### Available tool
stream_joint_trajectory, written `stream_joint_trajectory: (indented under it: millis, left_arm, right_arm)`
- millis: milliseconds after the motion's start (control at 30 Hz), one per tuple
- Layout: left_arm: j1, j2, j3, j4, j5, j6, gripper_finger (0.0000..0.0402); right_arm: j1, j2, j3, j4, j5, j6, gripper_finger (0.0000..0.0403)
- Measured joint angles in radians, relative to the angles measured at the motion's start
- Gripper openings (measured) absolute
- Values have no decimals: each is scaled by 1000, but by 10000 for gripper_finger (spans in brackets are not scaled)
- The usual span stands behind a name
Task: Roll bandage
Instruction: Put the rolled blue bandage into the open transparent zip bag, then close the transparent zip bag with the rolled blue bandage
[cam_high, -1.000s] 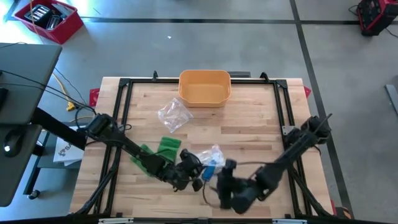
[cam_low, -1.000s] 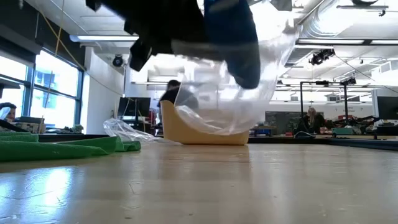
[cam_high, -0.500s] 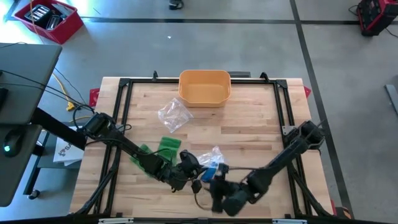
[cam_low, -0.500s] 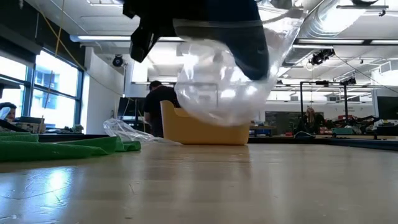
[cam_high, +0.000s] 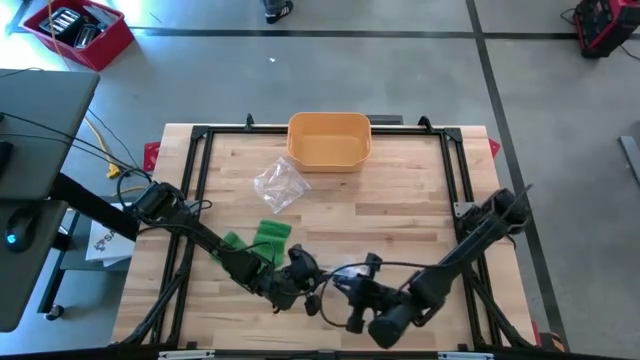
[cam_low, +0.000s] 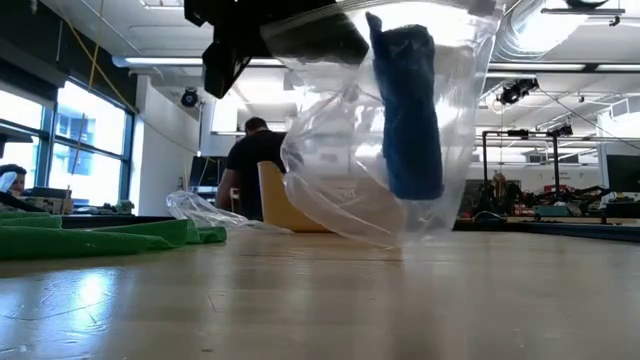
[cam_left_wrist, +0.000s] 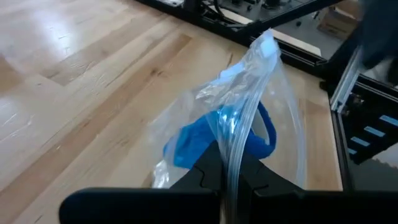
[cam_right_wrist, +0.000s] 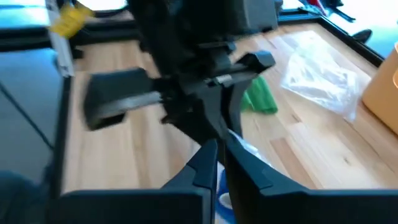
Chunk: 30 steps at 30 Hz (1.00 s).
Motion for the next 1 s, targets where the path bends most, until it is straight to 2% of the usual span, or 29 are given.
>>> stream_joint_trajectory:
  millis: [133,200,267,333,500,600,767,900,1000]
  left_arm:
    - [-19,-33,0,8,3,27,0]
    - [-27,-50,4,-15,-42,80,0]
    - [-6,-54,3,-123,-51,30,0]
    - [24,-46,-1,-181,-5,-33,0]
    - [12,-43,2,-172,-1,-58,0]
    - [4,-41,1,-173,-5,-53,0]
    - [-2,-41,1,-179,-11,-53,0]
    - [-1,-41,1,-189,10,-53,0]
    - [-6,-41,1,-185,15,-53,0]
  right_arm:
    - [47,-33,0,15,5,-25,21]
    - [79,-40,0,24,44,-54,21]
    - [105,-40,0,29,103,-71,21]
    - [125,-39,0,24,141,-80,21]
    - [139,-36,0,-45,103,-11,21]
    - [139,-36,0,-145,42,15,21]
    - [126,-36,0,-471,1,262,30]
    - [111,-36,0,-693,-75,448,71]
    - [103,-36,0,-701,-75,423,113]
